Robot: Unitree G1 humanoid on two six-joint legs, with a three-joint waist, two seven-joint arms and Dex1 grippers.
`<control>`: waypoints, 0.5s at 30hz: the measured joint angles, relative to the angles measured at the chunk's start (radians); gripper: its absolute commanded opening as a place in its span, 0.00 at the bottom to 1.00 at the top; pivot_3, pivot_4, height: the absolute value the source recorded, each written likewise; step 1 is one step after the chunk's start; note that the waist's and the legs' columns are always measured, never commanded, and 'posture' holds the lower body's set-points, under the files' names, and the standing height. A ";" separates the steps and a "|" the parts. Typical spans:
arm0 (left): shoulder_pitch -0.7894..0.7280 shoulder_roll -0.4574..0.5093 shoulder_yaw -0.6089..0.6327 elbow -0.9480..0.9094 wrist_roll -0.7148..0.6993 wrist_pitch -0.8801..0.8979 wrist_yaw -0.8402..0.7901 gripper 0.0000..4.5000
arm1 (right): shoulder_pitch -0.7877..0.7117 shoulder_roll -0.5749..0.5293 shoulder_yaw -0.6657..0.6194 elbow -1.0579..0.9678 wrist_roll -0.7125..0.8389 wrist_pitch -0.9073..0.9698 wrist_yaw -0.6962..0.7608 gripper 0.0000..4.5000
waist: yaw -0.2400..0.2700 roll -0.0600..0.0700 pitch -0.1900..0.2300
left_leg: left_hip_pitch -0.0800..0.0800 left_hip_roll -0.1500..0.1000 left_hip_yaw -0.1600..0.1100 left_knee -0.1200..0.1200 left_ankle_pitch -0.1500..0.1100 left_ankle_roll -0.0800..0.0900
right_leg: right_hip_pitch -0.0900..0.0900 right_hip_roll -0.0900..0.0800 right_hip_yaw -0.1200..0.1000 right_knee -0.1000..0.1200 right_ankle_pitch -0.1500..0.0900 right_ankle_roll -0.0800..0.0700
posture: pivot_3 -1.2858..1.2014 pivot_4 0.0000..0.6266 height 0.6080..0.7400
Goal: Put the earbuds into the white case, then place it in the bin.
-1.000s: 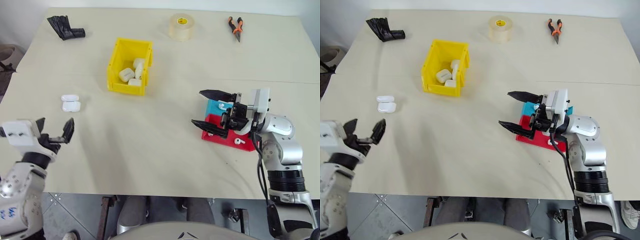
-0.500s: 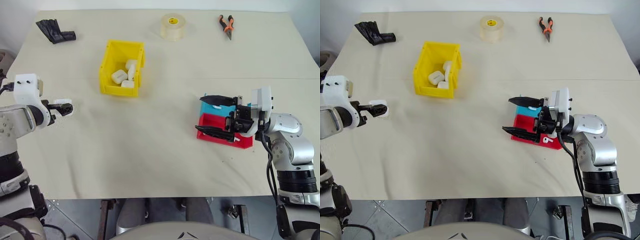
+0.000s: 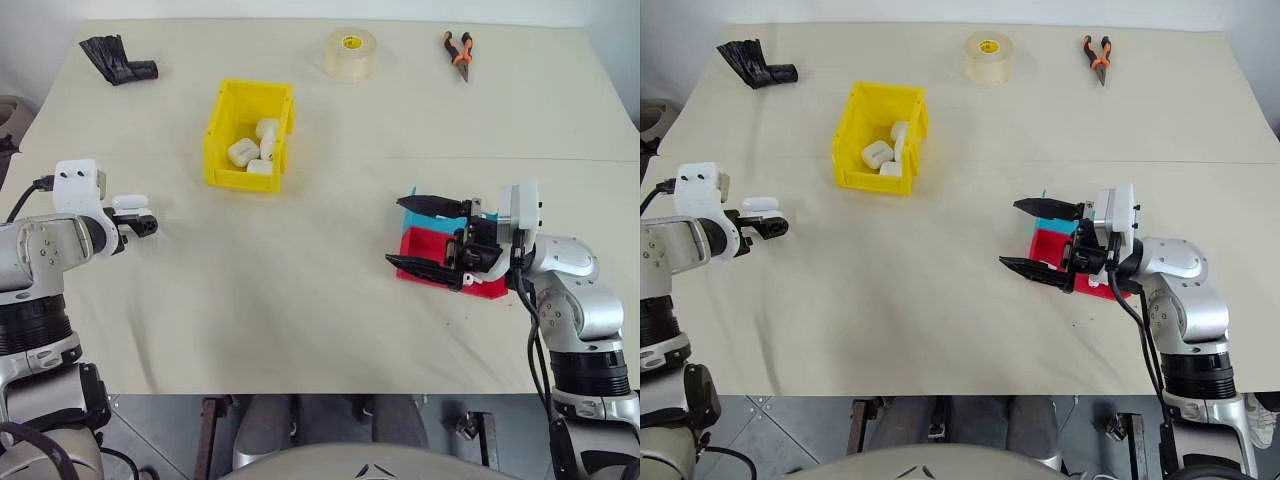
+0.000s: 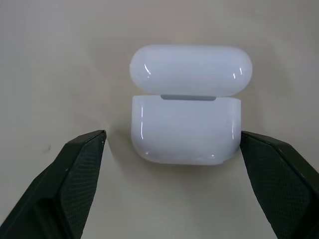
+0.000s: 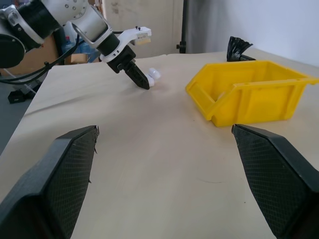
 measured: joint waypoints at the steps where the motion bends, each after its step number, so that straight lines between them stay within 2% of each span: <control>1: 0.000 -0.001 0.000 0.001 0.002 -0.003 -0.002 0.99 | 0.002 0.002 0.000 -0.004 0.000 0.000 -0.004 1.00 | 0.000 0.000 0.000 | 0.000 0.000 0.000 0.000 0.000 0.000 | 0.000 0.000 0.000 0.000 0.000 0.000 | 0.52 0.24 1.00; 4: -0.001 -0.004 0.000 0.005 0.013 -0.007 -0.013 0.99 | 0.003 0.009 0.000 -0.012 0.000 -0.002 -0.013 1.00 | 0.001 0.000 0.000 | 0.000 0.000 0.000 0.000 0.000 0.000 | 0.000 0.000 0.000 0.000 0.000 0.000 | 0.52 0.24 1.00; 7: -0.004 -0.008 -0.001 0.006 0.022 -0.007 -0.024 0.86 | 0.004 0.010 0.000 -0.013 0.000 -0.002 -0.018 1.00 | 0.002 0.000 0.000 | 0.000 0.000 0.000 0.000 0.000 0.000 | 0.000 0.000 0.000 0.000 0.000 0.000 | 0.52 0.24 1.00; 10: -0.005 -0.014 -0.003 0.008 0.028 -0.015 -0.041 0.65 | 0.006 0.014 0.000 -0.013 0.000 -0.008 -0.022 1.00 | 0.000 0.000 0.000 | 0.000 0.000 0.000 0.000 0.000 0.000 | 0.000 0.000 0.000 0.001 0.000 0.000 | 0.52 0.24 1.00; 11: -0.005 -0.014 -0.003 0.008 0.031 -0.016 -0.045 0.61 | 0.009 0.015 0.000 -0.013 0.000 -0.012 -0.024 1.00 | -0.001 0.000 0.000 | 0.000 0.000 0.000 0.000 0.000 0.000 | 0.000 0.000 0.000 0.001 0.000 0.000 | 0.52 0.24 1.00; 15: 0.010 -0.014 0.004 0.000 0.037 -0.029 -0.067 0.61 | 0.015 0.015 0.000 -0.013 -0.001 -0.019 -0.026 1.00 | -0.002 0.000 0.000 | 0.001 0.000 0.001 0.000 0.000 0.000 | 0.000 0.000 0.000 0.001 0.000 0.000 | 0.52 0.24 1.00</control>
